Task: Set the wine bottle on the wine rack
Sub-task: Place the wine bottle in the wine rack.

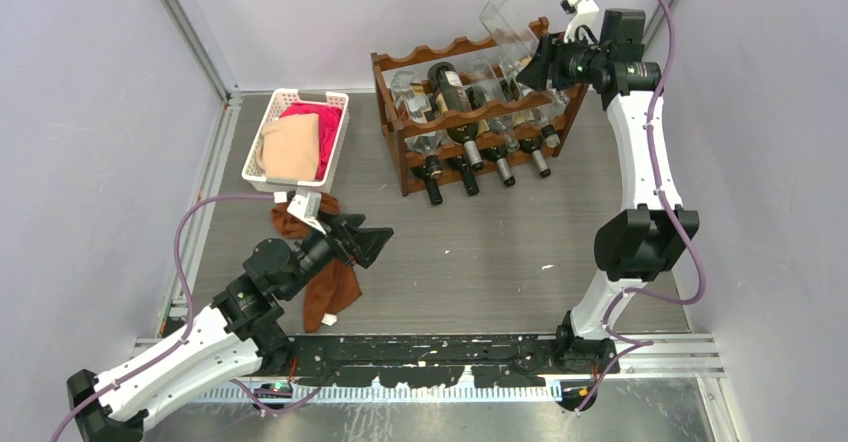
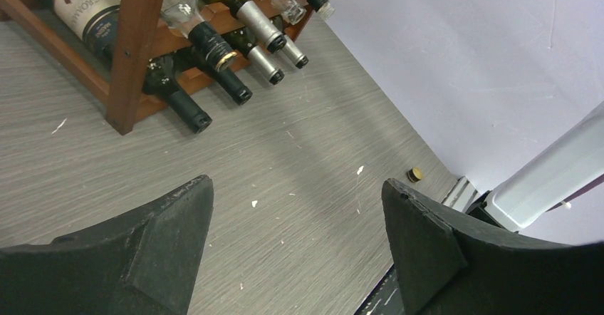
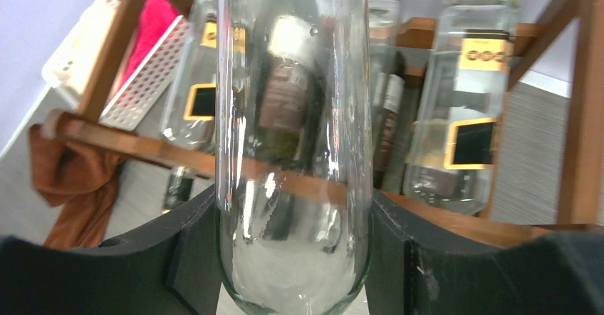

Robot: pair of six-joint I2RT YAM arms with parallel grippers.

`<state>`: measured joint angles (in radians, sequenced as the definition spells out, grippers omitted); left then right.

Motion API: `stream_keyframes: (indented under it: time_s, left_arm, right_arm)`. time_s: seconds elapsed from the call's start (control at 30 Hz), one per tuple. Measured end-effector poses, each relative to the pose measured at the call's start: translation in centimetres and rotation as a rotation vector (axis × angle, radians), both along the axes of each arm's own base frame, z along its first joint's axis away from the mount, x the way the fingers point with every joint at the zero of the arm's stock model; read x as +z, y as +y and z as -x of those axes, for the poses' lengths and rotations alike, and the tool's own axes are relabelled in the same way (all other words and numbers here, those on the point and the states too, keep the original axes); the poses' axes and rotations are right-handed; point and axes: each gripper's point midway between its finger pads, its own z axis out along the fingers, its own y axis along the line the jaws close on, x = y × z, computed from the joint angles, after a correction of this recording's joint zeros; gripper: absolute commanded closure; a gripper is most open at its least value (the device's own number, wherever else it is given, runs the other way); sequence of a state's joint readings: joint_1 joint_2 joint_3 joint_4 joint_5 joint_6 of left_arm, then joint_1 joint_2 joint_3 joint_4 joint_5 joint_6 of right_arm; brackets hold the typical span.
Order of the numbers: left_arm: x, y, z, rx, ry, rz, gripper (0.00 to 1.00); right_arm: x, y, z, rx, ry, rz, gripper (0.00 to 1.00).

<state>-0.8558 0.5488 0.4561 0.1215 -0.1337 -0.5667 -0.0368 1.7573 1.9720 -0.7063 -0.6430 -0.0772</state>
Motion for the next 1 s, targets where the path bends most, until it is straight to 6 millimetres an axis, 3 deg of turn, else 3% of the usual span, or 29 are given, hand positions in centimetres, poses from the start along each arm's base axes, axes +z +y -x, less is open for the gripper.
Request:
stream_keyframes:
  time_s: [0.23,0.5,1.0]
  left_arm:
    - [-1.1,0.8,0.0,0.028,0.012,-0.015,0.13]
    - [-1.3,0.9,-0.2,0.041,0.012,-0.026,0.13]
    - [-2.6,0.7,-0.8,0.053,0.029,-0.074,0.13]
  right_arm:
    - [-2.3,-2.8,-3.7,-0.103,0.014,0.074,0.99]
    - [-4.1,-4.8,-6.4,-0.187,0.011,0.152,0.99]
    - [-6.3,-6.7,-9.3,-0.247,0.005,0.235,0.97]
